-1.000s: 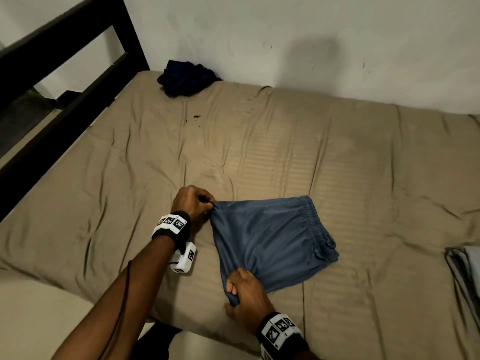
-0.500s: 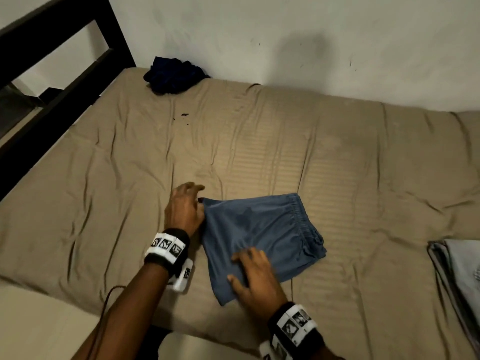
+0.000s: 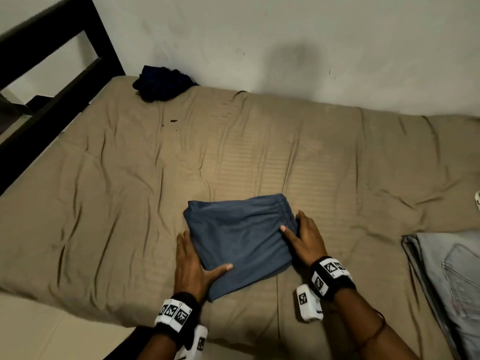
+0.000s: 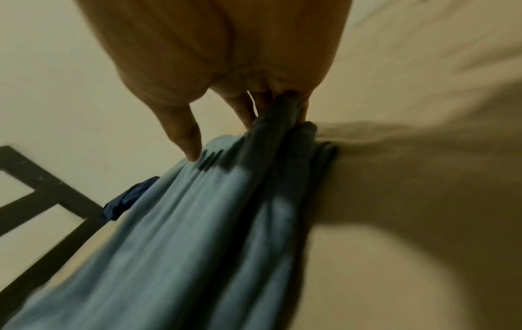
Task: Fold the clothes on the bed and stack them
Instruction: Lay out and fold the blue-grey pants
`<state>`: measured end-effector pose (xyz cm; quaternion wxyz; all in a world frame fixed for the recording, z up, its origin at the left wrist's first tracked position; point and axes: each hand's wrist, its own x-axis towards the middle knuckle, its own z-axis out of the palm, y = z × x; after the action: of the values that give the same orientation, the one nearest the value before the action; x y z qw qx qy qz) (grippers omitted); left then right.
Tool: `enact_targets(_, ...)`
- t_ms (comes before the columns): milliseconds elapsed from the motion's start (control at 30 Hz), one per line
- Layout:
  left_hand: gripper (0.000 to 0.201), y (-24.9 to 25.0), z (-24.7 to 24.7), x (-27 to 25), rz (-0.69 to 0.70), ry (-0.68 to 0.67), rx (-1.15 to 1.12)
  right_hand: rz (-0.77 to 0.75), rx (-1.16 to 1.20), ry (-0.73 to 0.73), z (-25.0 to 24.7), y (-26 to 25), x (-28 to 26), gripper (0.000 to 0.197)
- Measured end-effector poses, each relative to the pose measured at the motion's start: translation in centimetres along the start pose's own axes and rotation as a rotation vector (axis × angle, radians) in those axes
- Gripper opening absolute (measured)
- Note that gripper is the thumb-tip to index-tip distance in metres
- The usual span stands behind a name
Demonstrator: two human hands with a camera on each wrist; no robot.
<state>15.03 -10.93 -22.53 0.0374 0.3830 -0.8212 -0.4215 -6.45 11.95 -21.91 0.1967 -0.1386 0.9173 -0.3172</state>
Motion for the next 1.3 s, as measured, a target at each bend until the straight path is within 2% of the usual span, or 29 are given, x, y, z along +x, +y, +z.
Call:
enact_targets(67, 0.133, 0.9, 0.3, -0.4, -0.134, 0.113, -0.063, 0.056, 0.016, 0.016, -0.5, -0.6, 1.5, 0.073)
enact_targets(100, 0.124, 1.5, 0.3, -0.5, -0.171, 0.126, -0.092, 0.111, 0.062, -0.005, -0.5, -1.0, 2.1, 0.067)
enact_targets(167, 0.112, 2.8, 0.6, -0.5, -0.243, 0.084, -0.115, 0.245, 0.199, -0.098, -0.6, -2.0, 3.1, 0.057)
enact_targets(267, 0.092, 3.6, 0.8, 0.6, -0.397, -0.005, -0.164, 0.272, 0.257, -0.241, -0.5, -2.4, 5.2, 0.053)
enact_targets(367, 0.054, 4.2, 0.6, 2.2, -0.559, -0.037, -0.700, 0.296, 0.395, -0.316, -1.0, -2.7, 5.6, 0.043)
enact_targets(433, 0.041, 5.2, -0.1, 2.1, -0.587, -0.136, -0.907, 0.319, 0.522, -0.351, -1.4, -3.1, 4.8, 0.029)
enact_targets(500, 0.034, 6.4, -0.9, 1.3, -0.541, -0.227, -0.960, 0.340, 0.740, -0.359, -1.7, -3.1, 3.4, 0.029)
enact_targets(633, 0.037, 8.2, -2.5, -0.8, -0.471, -0.375, -1.017, 0.353, 1.080, -0.259, -3.3, -1.8, -1.8, 0.032)
enact_targets(733, 0.060, 9.6, -2.7, -3.2, -0.477, -0.534, -1.075, 0.335, 1.241, -0.192, -5.5, 0.5, -7.3, 0.038)
enact_targets(833, 0.109, 12.4, -0.7, -5.9, -0.469, -0.700, -1.046, 0.322, 1.362, -0.058, -9.4, 3.9, -13.2, 0.038)
enact_targets(867, 0.113, 13.7, 0.6, -6.8, -0.454, -0.747, -1.041, 0.308, 1.383, 0.009, -11.0, 5.1, -15.1, 0.036)
enact_targets(933, 0.100, 16.8, 4.1, -8.0, -0.370, -0.826, -1.026, 0.296, 1.404, 0.172, -14.4, 7.7, -18.2, 0.034)
enact_targets(1033, 0.055, 24.0, 10.9, -9.0, -0.238, -0.892, -0.911, 0.274, 1.399, 0.478, -19.9, 12.2, -21.4, 0.033)
enact_targets(1067, 0.048, 26.5, 13.1, -9.0, -0.195, -0.915, -0.866, 0.264, 1.397, 0.569, -21.4, 13.5, -22.1, 0.033)
enact_targets(1200, 0.042, 35.5, 22.0, -8.5, -0.046, -1.032, -0.850, 0.223, 1.494, 0.859, -25.2, 17.8, -25.0, 0.043)
enact_targets(1267, 0.044, 38.4, 25.8, -7.9, 0.020, -1.016, -0.821, 0.225, 1.559, 0.952, -25.2, 19.8, -25.7, 0.049)
enact_targets(1300, 0.047, 39.3, 27.9, -7.3, 0.030, -0.976, -0.781, 0.272, 1.563, 1.004, -25.0, 21.0, -25.5, 0.053)
